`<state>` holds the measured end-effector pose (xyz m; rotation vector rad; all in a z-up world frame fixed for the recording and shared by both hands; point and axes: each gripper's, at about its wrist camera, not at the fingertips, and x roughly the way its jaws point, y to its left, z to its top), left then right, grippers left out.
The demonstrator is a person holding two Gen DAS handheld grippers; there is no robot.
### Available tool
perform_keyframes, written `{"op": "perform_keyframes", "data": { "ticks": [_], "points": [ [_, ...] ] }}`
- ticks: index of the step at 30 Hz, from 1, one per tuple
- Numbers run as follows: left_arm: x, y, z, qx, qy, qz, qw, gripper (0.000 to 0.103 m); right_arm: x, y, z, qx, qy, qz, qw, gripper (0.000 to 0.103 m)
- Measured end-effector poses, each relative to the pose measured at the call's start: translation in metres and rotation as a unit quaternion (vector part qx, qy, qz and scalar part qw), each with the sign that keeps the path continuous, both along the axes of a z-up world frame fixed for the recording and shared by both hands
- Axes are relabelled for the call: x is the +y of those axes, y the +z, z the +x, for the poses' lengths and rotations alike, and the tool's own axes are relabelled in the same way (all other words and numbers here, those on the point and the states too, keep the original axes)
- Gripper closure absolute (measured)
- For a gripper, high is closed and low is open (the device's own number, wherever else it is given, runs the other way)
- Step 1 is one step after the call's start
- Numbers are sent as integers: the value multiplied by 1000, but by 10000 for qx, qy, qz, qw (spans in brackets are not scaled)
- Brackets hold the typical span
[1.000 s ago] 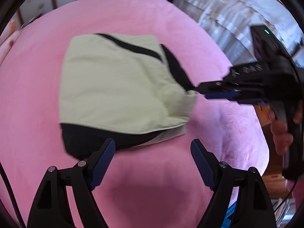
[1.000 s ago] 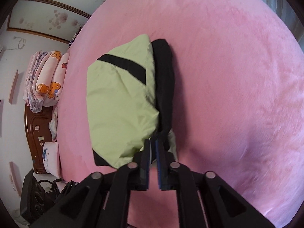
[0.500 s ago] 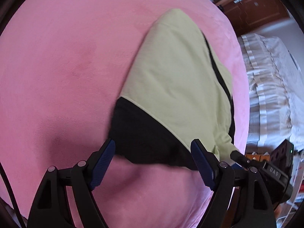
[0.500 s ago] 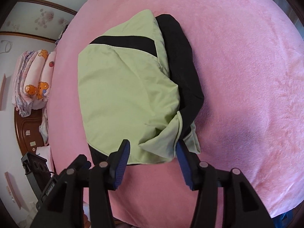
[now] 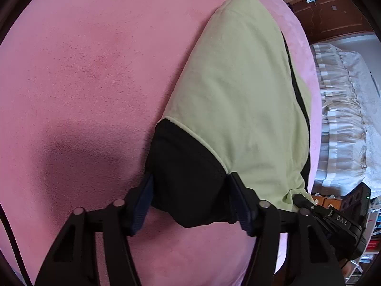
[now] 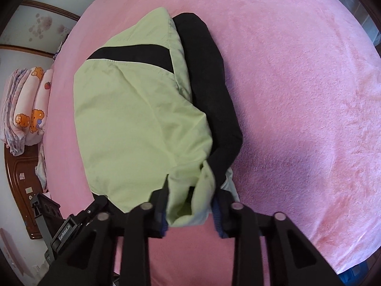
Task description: Fold large clothes
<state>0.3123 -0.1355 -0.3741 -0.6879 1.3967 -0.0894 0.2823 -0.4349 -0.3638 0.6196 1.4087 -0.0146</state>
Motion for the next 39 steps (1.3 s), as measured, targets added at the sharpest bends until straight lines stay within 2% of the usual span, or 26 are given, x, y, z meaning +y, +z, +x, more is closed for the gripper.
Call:
{"op": "perform_keyframes", "data": {
  "ticks": [3,7,13,19,24,27,30,32,37,38,39],
  "points": [
    [-4,-2,0,75,144,144,9998,59,1,0,2,-2,124,0,9999,85],
    [-5,2,2,135,168,230,9995,64,0,0,2,-6,210,97,9997,90],
    [1,4,10,203,-116,122,9997,65,-7,-19,-19,148,-4,500,9986,95],
    [-6,-2,20,210,-562,162,9981,64,-12,-46,-26,161,-30,522,9985,96],
    [-3,-8,24,193,-762,-34,9969,61,-10,-58,-20,6,335,461,9984,96],
    [-5,-3,28,273,-780,-70,9966,59,-15,-52,-19,60,328,635,9974,95],
    [-12,12,26,195,-1003,332,9942,54,-13,-31,-16,72,605,387,9974,91],
    [-23,26,25,125,-1280,767,9887,54,-11,-14,-11,79,796,168,9967,86],
    [-37,56,37,84,-1695,1233,9778,53,-8,16,8,60,1138,-66,9935,86],
    [-37,67,45,-19,-1711,1308,9765,51,-5,21,13,85,1255,-154,9919,85],
    [-38,74,53,-111,-1705,1337,9762,41,-3,24,18,107,1337,-227,9907,84]
  ]
}}
